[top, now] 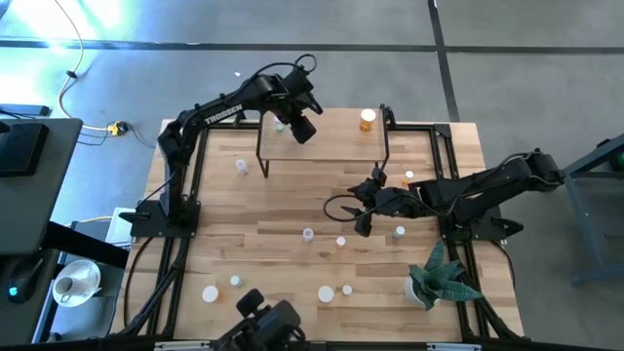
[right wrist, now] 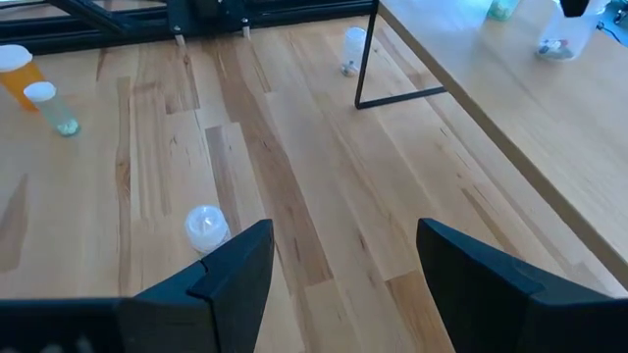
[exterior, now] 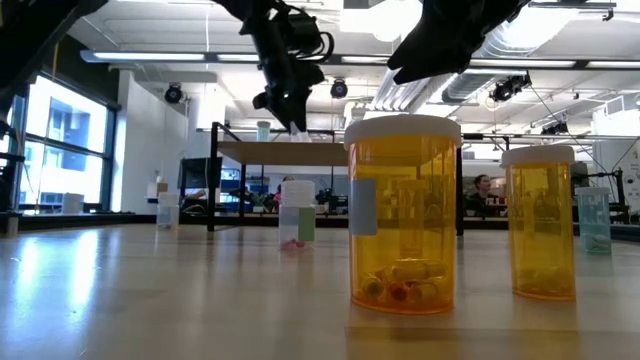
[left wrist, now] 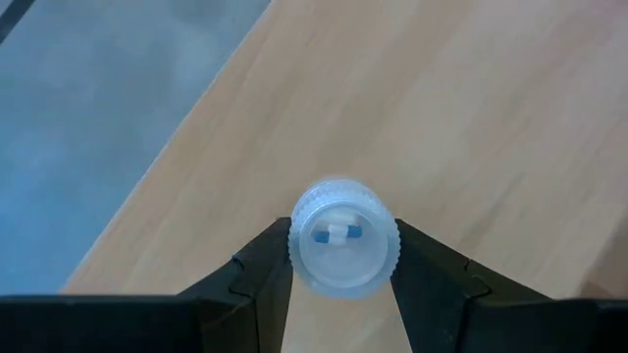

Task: Pick and place medicine bottles onto shelf by color
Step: Put the bottom left transparent pill bottle on the shelf

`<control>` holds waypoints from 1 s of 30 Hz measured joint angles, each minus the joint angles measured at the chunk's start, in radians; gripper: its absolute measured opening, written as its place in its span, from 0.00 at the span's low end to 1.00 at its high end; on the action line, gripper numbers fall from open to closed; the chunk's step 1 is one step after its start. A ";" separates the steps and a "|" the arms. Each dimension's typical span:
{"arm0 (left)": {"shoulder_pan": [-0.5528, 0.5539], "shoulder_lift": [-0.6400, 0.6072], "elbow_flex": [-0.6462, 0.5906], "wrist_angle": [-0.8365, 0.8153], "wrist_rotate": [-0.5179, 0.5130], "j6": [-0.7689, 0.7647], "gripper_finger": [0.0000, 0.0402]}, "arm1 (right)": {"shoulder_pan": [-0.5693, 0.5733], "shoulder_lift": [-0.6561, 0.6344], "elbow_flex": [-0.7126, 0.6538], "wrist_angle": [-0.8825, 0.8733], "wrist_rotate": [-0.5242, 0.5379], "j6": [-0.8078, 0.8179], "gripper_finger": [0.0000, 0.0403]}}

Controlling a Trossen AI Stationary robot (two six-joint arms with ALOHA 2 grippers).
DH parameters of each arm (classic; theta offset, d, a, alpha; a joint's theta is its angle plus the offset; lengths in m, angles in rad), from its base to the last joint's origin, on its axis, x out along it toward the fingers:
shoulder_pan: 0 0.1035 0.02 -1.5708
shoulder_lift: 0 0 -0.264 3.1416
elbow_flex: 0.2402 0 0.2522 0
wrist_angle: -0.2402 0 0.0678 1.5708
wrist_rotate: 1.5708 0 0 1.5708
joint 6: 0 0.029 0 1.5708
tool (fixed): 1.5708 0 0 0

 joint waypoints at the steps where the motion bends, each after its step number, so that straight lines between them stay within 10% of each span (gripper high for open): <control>1: 0.000 0.003 0.001 0.001 0.000 0.000 0.35 | 0.000 0.000 0.000 0.000 0.000 0.000 0.60; 30: 0.003 0.027 -0.004 0.050 -0.007 0.000 0.50 | 0.000 0.000 0.000 -0.007 0.004 0.000 0.60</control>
